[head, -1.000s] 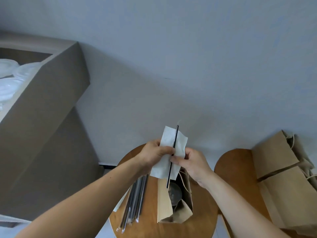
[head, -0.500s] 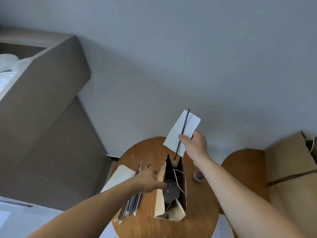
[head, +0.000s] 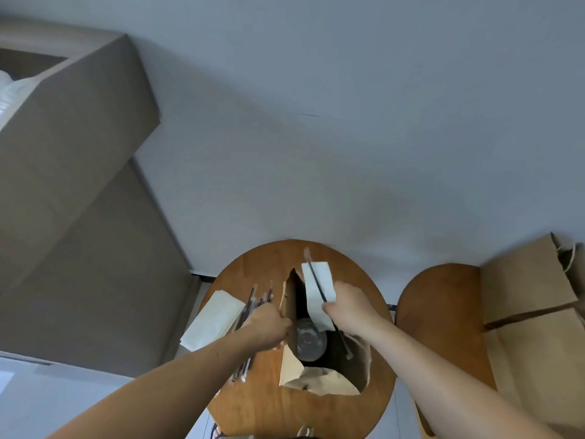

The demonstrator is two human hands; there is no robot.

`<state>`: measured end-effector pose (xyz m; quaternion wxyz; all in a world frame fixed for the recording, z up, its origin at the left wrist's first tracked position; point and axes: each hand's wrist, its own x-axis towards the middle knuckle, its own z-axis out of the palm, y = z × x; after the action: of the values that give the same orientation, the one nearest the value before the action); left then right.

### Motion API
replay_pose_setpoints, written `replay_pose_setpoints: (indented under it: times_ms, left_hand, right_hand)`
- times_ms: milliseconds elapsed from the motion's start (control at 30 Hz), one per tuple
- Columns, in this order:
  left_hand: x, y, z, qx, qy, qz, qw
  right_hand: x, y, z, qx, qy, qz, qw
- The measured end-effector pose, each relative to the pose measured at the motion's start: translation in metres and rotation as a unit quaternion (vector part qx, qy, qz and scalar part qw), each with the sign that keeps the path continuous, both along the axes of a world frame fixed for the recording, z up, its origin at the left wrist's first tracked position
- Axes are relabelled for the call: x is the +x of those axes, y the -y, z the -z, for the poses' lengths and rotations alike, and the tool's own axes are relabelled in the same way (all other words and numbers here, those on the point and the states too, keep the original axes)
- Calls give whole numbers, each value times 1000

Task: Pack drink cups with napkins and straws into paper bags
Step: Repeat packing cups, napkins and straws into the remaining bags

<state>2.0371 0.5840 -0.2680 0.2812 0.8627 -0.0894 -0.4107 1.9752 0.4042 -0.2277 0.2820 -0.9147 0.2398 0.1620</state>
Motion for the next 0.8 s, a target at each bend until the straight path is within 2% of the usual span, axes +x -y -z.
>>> replay_pose_setpoints:
  times_ms: [100, 233, 333, 467, 667, 800]
  left_hand:
    - [-1, 4, -3, -14, -10, 7, 1000]
    - [-5, 4, 2, -18, -43, 11, 999]
    - [-7, 0, 7, -30, -65, -3, 997]
    - [-5, -5, 6, -36, -71, -33, 996]
    - [1, -14, 6, -32, -71, -84, 993]
    - [-11, -16, 7, -39, -81, -89, 992]
  right_hand:
    - [-2, -7, 3, -74, -69, -46, 994]
    - [5, -27, 19, -61, -146, -48, 986]
    - [16, -39, 33, -29, -191, -39, 980]
    - [14, -45, 59, 31, -182, -26, 982]
    - [3, -19, 76, 77, -248, -3, 966]
    - [7, -22, 86, 198, -200, 73, 957]
